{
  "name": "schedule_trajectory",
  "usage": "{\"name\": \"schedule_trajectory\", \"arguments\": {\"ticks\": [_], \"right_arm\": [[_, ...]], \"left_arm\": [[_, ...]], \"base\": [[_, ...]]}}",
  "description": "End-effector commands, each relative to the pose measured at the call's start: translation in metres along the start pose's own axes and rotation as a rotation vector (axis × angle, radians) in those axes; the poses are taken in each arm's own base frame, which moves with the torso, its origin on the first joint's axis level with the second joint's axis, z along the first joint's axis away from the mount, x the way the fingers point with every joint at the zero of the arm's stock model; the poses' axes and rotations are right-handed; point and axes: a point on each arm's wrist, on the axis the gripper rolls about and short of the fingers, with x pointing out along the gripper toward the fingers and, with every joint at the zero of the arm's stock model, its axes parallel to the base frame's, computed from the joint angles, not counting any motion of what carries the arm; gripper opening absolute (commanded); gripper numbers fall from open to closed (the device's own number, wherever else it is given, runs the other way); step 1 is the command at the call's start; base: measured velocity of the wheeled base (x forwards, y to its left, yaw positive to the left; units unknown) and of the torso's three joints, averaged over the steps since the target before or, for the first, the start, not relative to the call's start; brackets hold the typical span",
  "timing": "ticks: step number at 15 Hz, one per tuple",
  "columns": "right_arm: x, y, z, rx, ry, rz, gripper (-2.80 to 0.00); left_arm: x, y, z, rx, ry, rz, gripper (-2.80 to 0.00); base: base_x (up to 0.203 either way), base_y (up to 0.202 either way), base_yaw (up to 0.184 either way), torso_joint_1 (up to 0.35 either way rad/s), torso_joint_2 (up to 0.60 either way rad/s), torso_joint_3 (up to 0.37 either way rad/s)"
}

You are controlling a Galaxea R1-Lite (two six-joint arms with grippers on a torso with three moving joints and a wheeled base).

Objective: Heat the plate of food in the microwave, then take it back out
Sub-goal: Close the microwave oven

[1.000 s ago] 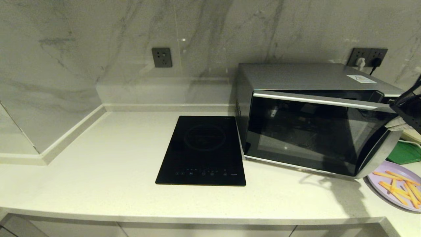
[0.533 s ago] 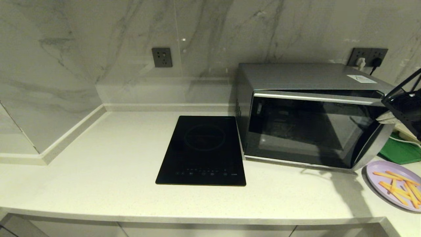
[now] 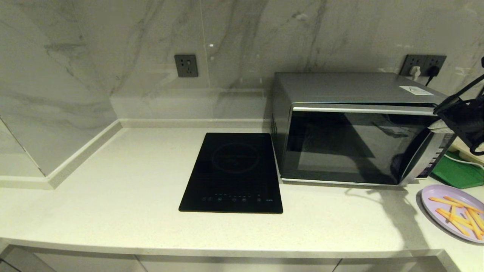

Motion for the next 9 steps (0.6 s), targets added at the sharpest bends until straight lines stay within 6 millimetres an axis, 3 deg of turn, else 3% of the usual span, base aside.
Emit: {"name": "schedule_trajectory", "arguments": {"ticks": [1,6,9], "right_arm": [[0.001,0.001,0.000,-0.010,0.021,0.027,-2.80],[0.003,0.002,-0.001,-0.016,0.033,0.038,-2.80],[0.016,0.000,-0.002,-0.029,0.047,0.020,-2.80]], "left_arm": [[0.000,0.000,0.000,-0.002,0.000,0.000,-2.80],[0.000,0.000,0.000,-0.002,0.000,0.000,-2.80],[0.000,0.000,0.000,-0.001,0.000,0.000,-2.80]], "base": [[0.000,0.000,0.000,0.000,0.00,0.000],[0.000,0.000,0.000,0.000,0.00,0.000],[0.000,0.000,0.000,0.000,0.00,0.000]]}}
